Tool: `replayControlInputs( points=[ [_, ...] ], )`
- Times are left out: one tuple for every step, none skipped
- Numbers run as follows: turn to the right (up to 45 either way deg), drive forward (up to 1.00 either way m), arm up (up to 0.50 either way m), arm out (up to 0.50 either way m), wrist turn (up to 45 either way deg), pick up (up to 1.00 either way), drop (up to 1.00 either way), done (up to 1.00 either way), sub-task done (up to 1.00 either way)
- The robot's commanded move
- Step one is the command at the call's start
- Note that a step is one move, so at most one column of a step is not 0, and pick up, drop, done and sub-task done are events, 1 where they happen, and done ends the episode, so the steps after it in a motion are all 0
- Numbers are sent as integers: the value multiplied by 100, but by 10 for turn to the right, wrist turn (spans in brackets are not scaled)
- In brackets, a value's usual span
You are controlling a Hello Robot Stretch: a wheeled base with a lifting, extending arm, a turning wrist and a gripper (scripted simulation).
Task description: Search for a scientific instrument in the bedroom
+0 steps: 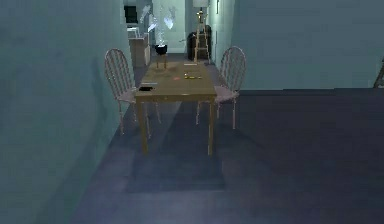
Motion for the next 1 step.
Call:
replayControlInputs(
  points=[
    [0, 30, 0, 0, 0, 0, 0, 0, 0]
  ],
)
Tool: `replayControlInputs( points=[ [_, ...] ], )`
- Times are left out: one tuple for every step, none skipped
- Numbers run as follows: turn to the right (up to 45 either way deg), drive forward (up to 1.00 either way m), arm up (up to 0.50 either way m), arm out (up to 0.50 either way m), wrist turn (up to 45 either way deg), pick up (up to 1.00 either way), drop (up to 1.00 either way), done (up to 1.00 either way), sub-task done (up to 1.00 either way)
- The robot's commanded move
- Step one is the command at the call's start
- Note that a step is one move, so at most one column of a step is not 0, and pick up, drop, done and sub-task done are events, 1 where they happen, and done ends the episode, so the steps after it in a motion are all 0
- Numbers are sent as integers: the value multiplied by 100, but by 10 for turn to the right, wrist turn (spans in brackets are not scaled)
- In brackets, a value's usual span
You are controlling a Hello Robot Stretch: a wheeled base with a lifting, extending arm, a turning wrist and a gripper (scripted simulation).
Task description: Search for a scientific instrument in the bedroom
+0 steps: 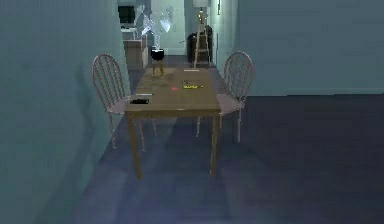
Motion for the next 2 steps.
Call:
replayControlInputs(
  points=[
    [450, 0, 0, 0, 0, 0, 0, 0, 0],
    [240, 0, 0, 0, 0, 0, 0, 0, 0]
  ],
)
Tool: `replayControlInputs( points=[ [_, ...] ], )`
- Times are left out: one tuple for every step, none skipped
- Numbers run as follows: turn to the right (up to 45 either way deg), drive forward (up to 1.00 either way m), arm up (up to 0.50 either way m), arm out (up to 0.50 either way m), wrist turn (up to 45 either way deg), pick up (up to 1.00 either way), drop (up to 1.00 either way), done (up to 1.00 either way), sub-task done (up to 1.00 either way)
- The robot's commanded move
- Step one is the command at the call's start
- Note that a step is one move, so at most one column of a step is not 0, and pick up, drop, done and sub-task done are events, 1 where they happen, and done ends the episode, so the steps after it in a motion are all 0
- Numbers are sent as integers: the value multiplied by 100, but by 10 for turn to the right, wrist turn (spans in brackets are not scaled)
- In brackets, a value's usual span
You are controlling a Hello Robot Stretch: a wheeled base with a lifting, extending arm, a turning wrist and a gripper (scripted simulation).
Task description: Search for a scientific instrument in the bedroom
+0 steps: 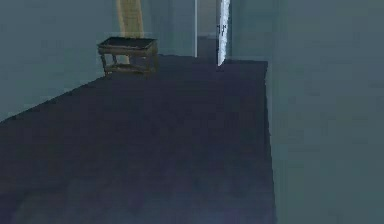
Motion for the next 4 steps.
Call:
replayControlInputs(
  points=[
    [0, 100, 0, 0, 0, 0, 0, 0, 0],
    [0, 100, 0, 0, 0, 0, 0, 0, 0],
    [0, 100, 0, 0, 0, 0, 0, 0, 0],
    [0, 100, 0, 0, 0, 0, 0, 0, 0]
  ],
)
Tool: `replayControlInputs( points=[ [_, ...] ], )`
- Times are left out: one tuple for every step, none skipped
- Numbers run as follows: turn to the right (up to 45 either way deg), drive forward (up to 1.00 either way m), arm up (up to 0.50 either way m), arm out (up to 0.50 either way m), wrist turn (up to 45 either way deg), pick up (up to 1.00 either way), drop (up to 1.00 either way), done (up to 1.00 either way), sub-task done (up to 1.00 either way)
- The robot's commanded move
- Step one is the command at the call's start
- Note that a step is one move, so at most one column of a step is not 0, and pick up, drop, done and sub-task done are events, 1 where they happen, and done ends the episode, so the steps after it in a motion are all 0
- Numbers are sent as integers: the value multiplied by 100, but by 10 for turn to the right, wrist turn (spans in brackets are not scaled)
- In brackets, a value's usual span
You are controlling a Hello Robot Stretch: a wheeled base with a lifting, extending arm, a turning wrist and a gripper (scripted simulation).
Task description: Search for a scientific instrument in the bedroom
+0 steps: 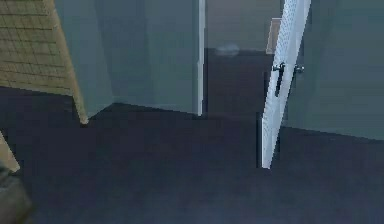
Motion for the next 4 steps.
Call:
replayControlInputs(
  points=[
    [0, 100, 0, 0, 0, 0, 0, 0, 0],
    [60, 0, 0, 0, 0, 0, 0, 0, 0],
    [0, 45, 0, 0, 0, 0, 0, 0, 0],
    [120, 0, 0, 0, 0, 0, 0, 0, 0]
  ],
)
